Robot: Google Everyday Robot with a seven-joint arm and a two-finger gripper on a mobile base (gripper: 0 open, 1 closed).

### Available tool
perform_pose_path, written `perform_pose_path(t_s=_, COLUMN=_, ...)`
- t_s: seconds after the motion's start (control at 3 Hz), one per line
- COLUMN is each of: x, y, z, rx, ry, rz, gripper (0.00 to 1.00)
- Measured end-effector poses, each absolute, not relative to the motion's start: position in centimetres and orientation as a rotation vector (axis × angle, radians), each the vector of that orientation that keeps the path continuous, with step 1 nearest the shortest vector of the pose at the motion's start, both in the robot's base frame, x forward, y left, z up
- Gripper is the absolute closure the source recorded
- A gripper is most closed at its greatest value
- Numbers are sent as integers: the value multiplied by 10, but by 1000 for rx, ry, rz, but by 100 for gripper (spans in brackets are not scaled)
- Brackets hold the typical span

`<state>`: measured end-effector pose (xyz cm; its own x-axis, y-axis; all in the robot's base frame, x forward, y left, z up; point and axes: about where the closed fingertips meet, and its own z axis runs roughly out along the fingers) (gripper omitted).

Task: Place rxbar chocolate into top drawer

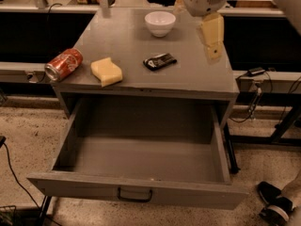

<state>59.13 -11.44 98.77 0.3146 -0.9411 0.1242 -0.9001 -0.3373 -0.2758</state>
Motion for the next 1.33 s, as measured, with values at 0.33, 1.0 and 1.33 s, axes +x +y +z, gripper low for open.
perform_pose_path(t_s=0.33, x=626, y=-106, z=973, rx=-2480, ry=1631, rz=-396, gripper=0)
perform_pose_path(t_s=1.0, x=665, y=-109, z=917, rx=-2525, ry=1608, rz=-231, gripper=0)
perform_pose_path(t_s=1.33, x=680, y=-103, z=891, rx=-2532, ry=1609, rz=-136, gripper=0)
